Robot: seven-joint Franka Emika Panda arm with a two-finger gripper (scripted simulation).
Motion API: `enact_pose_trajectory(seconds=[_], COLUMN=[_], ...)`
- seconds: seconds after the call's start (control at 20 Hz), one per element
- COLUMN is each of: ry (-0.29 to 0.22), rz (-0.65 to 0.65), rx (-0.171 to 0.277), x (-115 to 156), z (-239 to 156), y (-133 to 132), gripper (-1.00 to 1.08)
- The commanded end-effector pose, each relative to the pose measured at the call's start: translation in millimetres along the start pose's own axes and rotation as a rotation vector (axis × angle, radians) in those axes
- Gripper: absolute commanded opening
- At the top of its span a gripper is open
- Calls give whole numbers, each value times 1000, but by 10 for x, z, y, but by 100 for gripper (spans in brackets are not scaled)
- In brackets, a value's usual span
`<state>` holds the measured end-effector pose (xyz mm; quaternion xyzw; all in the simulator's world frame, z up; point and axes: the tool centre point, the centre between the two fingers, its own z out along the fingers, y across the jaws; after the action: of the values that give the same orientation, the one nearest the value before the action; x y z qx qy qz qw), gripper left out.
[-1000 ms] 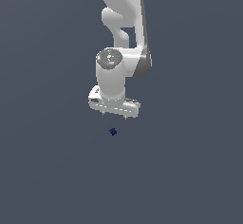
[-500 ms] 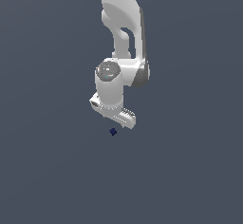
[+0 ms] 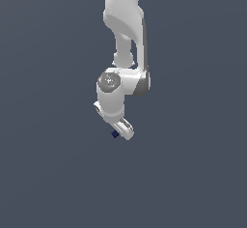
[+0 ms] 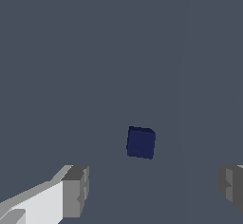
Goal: Pick up the object and move it to a goal position.
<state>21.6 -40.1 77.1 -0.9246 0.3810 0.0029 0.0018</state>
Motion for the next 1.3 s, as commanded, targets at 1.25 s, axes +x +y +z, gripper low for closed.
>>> enact_pose_trajectory(seconds=[1.25], ry=[7], rz=[123], rx=[-1], x=[40], z=[621], y=[5], gripper=[100])
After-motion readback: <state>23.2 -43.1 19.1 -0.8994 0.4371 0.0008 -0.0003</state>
